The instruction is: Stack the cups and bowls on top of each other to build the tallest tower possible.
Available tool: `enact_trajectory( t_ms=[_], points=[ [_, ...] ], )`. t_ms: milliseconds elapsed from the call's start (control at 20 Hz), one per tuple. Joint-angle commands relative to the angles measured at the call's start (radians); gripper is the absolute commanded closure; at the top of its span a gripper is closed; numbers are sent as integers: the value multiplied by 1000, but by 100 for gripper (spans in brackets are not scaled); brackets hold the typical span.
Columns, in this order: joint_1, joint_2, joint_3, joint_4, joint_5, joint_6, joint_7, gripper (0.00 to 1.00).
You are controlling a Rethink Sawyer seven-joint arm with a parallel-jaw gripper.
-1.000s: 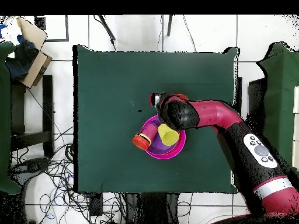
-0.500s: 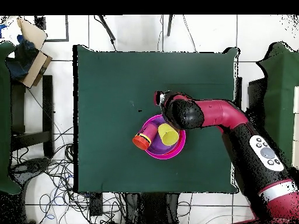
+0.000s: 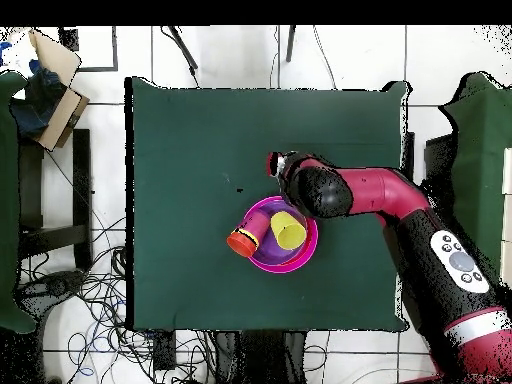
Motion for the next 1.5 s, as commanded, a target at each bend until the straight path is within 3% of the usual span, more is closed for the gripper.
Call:
enact_trajectory(
  t_ms=[50,550,900,1500],
  points=[
    [-3,99,-64,-82,-94,84,-165,0],
    [-46,181,-58,-115,-128,72,-226,0],
    [-62,192,-52,-123,-157,87,-244,0],
    [2,225,-108,-101,-248,-9,-98,0]
  ],
)
